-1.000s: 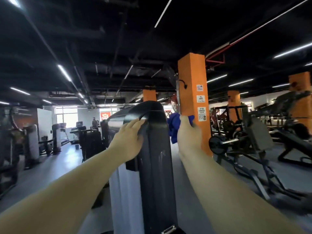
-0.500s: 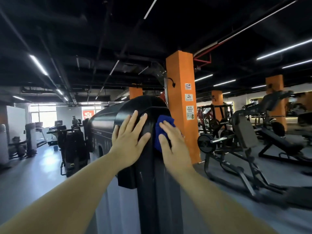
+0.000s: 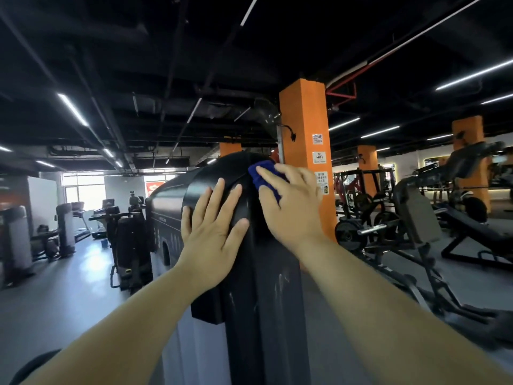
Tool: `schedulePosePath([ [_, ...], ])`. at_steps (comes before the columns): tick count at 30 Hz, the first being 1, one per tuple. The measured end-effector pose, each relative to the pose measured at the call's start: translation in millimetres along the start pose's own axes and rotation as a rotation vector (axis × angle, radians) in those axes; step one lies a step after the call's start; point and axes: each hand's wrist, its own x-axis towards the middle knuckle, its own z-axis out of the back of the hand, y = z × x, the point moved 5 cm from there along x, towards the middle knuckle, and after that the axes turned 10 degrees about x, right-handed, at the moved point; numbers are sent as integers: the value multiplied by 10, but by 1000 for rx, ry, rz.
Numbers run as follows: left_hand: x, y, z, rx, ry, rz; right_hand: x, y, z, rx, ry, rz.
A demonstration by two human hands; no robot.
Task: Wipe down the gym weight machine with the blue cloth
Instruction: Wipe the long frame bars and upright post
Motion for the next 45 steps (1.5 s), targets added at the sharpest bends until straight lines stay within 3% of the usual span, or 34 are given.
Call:
schedulePosePath([
  [5,-11,6,-13,-92,-40,14,-228,-96,-106,289,165,101],
  [9,9,29,21,-240,-66,53,-502,-223,-102,254,322,309],
  [15,-13,70,129,-463,-81,161,240,-25,-131,350,360,175],
  [21,6,70,111,-467,-138,174,-504,-303,-113,152,476,598],
  [24,-9,78,94,-449,-160,153,-428,-310,-116,137,515,698],
  [26,3,87,91,-432,-181,140,-143,-149,-120,169,480,596],
  [29,9,93,77,-378,-177,128,188,-35,-126,328,388,280],
  [32,11,101,72,-333,-214,81,-153,-79,-145,276,299,282],
  [35,7,105,62,-219,-283,36,-760,-220,-195,145,362,358],
  [38,49,97,145,-3,-317,-8,-600,-203,-140,154,402,367],
  [42,250,43,228,24,-312,-165,75,-62,-119,433,275,-79],
  [45,275,10,138,-30,-306,-204,-197,-64,-161,370,152,-77],
])
